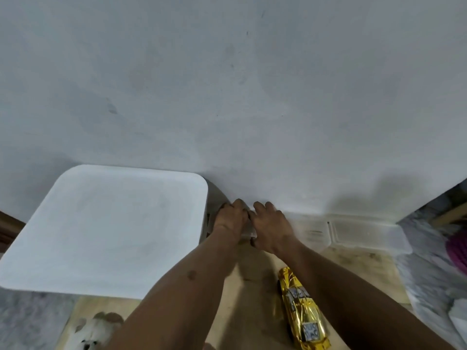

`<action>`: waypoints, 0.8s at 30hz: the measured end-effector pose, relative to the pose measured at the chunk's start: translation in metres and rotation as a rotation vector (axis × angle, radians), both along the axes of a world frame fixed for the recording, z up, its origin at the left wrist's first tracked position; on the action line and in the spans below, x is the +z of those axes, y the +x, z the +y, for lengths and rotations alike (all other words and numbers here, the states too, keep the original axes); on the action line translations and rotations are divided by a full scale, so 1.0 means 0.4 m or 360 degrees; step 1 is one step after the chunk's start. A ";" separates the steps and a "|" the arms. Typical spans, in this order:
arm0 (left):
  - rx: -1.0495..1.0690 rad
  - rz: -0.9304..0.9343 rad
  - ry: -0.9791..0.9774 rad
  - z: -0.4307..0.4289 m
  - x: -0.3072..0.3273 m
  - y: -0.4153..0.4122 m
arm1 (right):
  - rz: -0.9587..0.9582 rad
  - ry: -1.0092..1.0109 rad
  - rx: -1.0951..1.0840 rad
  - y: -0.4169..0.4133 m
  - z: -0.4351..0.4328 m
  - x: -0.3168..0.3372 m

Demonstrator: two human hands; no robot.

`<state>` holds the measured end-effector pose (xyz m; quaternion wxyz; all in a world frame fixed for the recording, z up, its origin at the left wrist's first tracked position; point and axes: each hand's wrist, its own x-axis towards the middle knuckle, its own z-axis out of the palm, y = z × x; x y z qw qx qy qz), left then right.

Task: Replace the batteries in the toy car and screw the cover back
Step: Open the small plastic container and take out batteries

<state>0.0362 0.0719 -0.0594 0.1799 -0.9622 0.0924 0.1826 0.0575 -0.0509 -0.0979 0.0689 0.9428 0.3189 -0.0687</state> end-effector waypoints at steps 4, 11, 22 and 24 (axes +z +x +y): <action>-0.0057 0.0044 0.0084 -0.005 -0.002 -0.006 | 0.0067 -0.0019 0.0005 -0.009 0.013 0.013; -0.0009 0.0053 -0.0002 -0.004 0.012 -0.006 | 0.0099 0.0023 0.0030 0.001 0.005 0.041; 0.0146 0.0143 -0.0309 0.013 0.044 0.013 | -0.0304 -0.0165 -0.0036 -0.022 -0.023 0.022; 0.0195 0.0146 -0.0374 0.015 0.063 0.019 | -0.0297 -0.0174 -0.0062 -0.029 -0.021 0.023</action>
